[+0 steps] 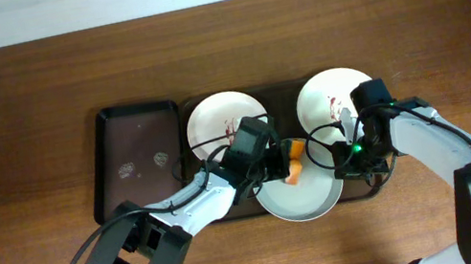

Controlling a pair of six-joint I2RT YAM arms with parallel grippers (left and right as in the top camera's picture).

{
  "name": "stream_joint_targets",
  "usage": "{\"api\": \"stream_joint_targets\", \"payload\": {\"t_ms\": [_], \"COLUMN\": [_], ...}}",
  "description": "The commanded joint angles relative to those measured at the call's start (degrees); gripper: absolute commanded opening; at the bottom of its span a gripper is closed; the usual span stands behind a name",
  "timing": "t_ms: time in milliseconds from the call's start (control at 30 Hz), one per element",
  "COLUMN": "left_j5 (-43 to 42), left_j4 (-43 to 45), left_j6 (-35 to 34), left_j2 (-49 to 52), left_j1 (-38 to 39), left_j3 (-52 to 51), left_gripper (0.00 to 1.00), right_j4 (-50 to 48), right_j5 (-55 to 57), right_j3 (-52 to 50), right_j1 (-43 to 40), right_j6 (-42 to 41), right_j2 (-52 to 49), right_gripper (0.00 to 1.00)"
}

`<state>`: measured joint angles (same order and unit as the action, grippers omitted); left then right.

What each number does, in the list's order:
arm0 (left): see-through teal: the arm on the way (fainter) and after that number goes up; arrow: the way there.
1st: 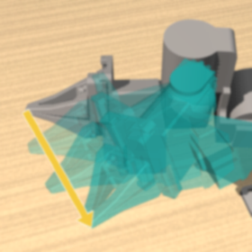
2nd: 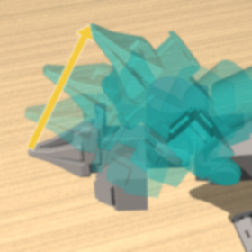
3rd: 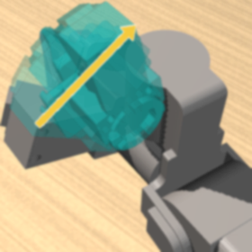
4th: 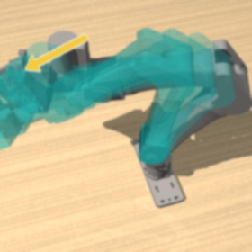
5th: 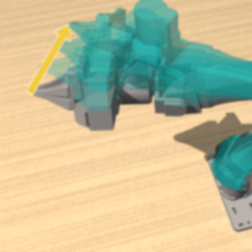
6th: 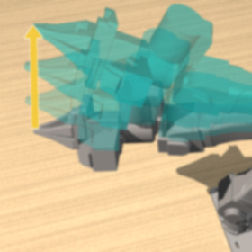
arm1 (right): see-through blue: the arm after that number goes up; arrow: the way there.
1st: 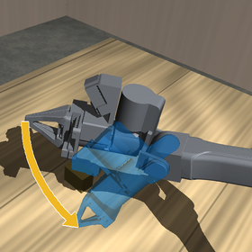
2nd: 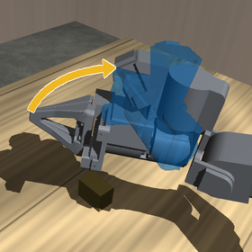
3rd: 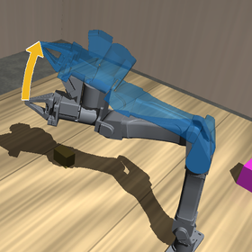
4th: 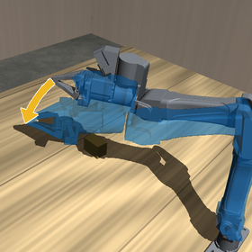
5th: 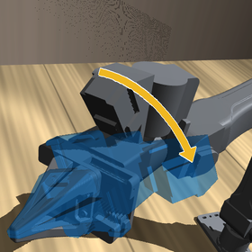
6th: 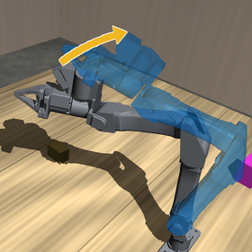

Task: Clean dirty plates on tray and stack at the side
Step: 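Scrub the front plate with the sponge in the left gripper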

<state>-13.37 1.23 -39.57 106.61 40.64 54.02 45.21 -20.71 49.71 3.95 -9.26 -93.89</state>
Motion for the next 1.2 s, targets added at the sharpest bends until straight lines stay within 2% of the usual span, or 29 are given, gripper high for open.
{"api": "stream_joint_targets", "payload": {"t_ms": [0, 133, 233, 400, 533, 733, 867, 967, 1033, 1167], "left_j5": [4.37, 4.59, 1.22, 0.63, -3.41, -3.13, 4.31, 7.28, 7.02, -0.9], "left_j4": [-5.77, -9.25, -9.27, -9.81, -5.97, -5.95, -7.63, -8.68, -8.61, -8.9], "left_j6": [6.43, 7.54, 7.5, 5.9, 4.22, 3.8, 3.89, 7.02, 8.26, 10.47], "left_j2": [-3.45, -11.26, -13.64, -11.8, -8.85, -4.9, -4.66, -4.72, -5.57, -11.85], "left_j1": [-0.92, -1.16, -0.74, 1.86, 5.66, 7.48, 6.97, 4.74, 1.57, -3.45], "left_j3": [0.22, 0.22, 0.22, 0.2, 0.2, 0.2, 0.2, 0.2, 0.26, 0.31], "left_gripper": [0.0, 0.0, 0.0, 0.0, 0.0, 0.0, 0.0, 0.0, 0.0, 0.0], "right_j4": [0.44, 0.42, 0.46, 0.46, 0.46, 0.66, 0.74, 0.92, 0.87, 0.79], "right_j5": [-0.09, -0.09, -0.11, -0.11, -0.09, -0.11, -0.11, -0.09, -0.09, -0.09], "right_j3": [0.79, 0.79, 0.79, 0.79, 0.79, 0.79, 0.79, 0.79, 0.79, 0.79], "right_j1": [0.17, 0.17, 0.17, 0.17, 0.17, 0.17, 0.17, 0.17, 0.17, 0.17], "right_j6": [-0.24, -0.24, -0.24, -0.26, -0.24, -0.24, -0.24, -0.24, -0.24, -0.02], "right_j2": [-0.13, -0.13, -0.13, -0.13, -0.13, -0.13, -0.13, -0.13, -0.13, -0.13], "right_gripper": [0.04, 0.04, 0.04, 0.04, 0.04, 0.04, 0.04, 0.04, 0.04, 0.04]}}
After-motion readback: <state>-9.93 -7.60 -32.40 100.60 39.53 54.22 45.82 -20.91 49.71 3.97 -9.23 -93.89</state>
